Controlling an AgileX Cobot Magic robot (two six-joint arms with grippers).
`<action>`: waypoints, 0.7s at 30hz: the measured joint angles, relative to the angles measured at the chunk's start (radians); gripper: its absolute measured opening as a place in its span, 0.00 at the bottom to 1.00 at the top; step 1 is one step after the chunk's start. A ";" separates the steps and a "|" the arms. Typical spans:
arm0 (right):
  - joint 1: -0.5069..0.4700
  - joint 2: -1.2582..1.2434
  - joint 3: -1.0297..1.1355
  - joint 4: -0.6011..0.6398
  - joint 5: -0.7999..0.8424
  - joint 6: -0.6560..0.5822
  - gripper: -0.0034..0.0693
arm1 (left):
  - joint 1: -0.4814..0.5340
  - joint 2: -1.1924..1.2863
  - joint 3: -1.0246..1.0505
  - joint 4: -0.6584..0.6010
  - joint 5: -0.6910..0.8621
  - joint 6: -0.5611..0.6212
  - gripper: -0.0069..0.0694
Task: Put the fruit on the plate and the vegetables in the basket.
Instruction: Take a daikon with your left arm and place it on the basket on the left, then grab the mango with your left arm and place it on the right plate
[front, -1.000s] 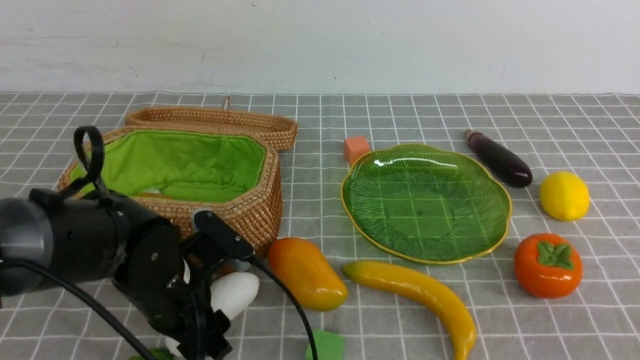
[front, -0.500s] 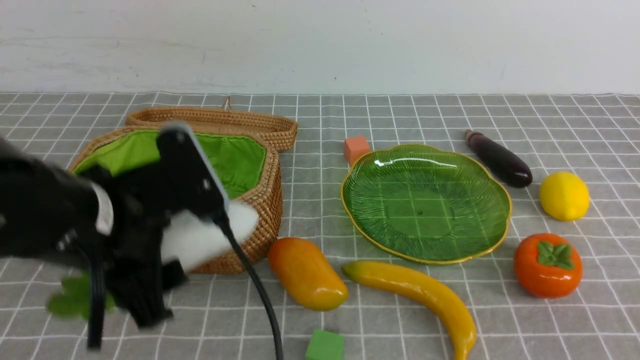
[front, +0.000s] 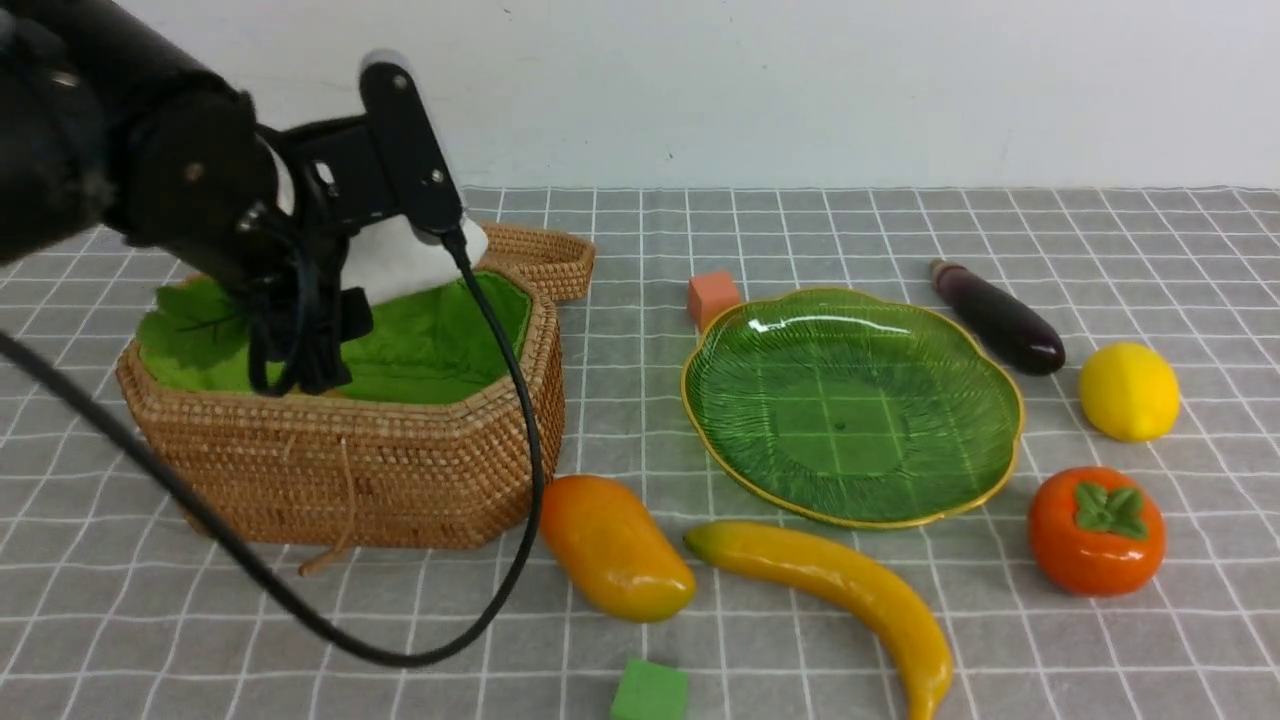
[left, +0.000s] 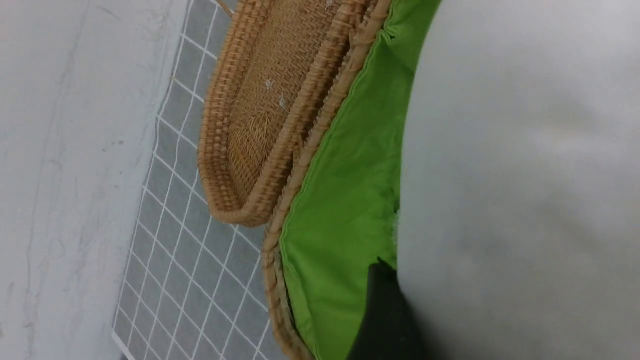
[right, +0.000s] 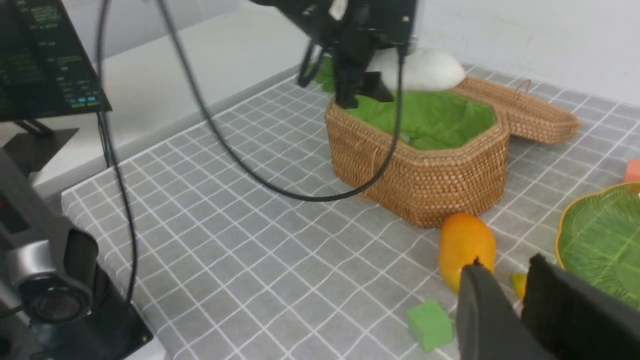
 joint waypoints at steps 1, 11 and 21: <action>0.000 0.000 0.000 0.000 0.006 0.000 0.24 | 0.001 0.014 0.000 0.008 -0.011 0.001 0.73; 0.000 0.000 0.000 0.000 0.042 0.035 0.24 | 0.001 0.044 0.000 0.127 -0.062 -0.129 0.94; 0.000 0.000 -0.052 -0.149 0.131 0.117 0.25 | -0.099 -0.047 0.000 0.036 0.103 -0.603 0.62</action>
